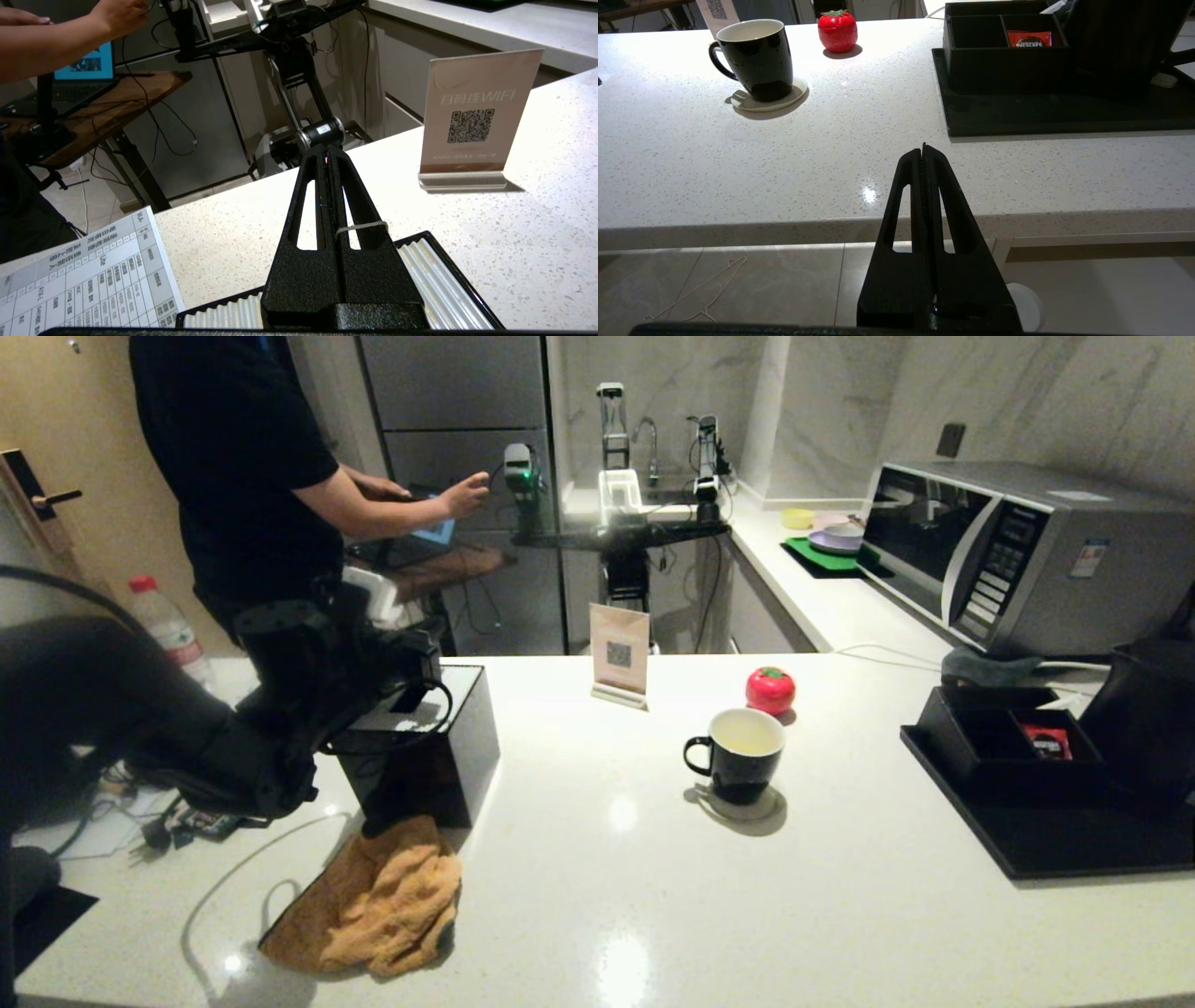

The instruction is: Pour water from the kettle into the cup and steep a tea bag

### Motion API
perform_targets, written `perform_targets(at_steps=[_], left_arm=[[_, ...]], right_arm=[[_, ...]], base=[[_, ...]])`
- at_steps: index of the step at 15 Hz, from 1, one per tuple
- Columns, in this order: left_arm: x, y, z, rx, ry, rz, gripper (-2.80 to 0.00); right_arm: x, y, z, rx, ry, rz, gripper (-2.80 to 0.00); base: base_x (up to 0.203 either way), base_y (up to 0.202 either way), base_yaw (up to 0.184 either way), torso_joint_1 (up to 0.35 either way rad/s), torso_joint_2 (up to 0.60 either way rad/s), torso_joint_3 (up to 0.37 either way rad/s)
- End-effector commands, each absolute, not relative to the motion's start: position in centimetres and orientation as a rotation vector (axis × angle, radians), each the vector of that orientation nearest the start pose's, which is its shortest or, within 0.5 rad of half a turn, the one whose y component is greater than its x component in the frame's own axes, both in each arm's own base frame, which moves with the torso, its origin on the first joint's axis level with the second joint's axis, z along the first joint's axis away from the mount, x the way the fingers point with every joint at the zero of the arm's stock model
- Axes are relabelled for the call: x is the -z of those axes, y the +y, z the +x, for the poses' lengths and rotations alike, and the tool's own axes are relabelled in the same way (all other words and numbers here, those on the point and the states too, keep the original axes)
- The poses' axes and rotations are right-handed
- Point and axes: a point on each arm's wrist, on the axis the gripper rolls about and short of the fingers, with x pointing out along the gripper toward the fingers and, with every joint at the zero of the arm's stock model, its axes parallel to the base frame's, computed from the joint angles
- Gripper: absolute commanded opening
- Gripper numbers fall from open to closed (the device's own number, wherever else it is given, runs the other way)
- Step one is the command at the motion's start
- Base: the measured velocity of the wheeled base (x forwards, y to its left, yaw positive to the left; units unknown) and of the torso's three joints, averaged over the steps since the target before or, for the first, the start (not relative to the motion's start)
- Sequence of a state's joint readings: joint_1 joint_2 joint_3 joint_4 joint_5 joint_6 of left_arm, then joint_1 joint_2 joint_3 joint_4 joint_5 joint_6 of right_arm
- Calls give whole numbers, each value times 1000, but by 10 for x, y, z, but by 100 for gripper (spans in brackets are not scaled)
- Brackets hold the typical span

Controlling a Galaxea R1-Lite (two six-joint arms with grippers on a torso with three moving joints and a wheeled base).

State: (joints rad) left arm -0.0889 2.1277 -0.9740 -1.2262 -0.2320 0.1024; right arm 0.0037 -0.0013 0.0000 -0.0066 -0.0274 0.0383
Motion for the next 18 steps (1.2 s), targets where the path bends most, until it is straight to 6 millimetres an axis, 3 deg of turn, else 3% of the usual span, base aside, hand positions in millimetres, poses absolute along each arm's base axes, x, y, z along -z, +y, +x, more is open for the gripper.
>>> perform_targets(at_steps=[1, 2, 3, 4, 10, 18], left_arm=[[-131, -40, 398, 316, -89, 107, -280], [-131, -40, 399, 316, -90, 107, -280], [-130, -40, 399, 317, -87, 107, -129], [-130, -40, 399, 315, -85, 107, 0], [-139, -34, 396, 296, -108, 99, 0], [-139, -12, 400, 248, -110, 105, 0]], right_arm=[[-76, -1, -23, 24, -7, 38, -280], [-76, -1, -23, 23, -8, 38, -280], [-76, -1, -23, 23, -8, 38, -280], [-76, -1, -23, 24, -8, 38, -280], [-76, -1, -23, 24, -7, 38, -280], [-76, -1, -23, 23, -8, 38, -280]], base=[[0, 0, 0, 0, 0, 0], [0, 0, 0, 0, 0, 0], [0, 0, 0, 0, 0, 0], [0, 0, 0, 0, 0, 0], [0, 0, 0, 0, 0, 0], [0, 0, 0, 0, 0, 0]])
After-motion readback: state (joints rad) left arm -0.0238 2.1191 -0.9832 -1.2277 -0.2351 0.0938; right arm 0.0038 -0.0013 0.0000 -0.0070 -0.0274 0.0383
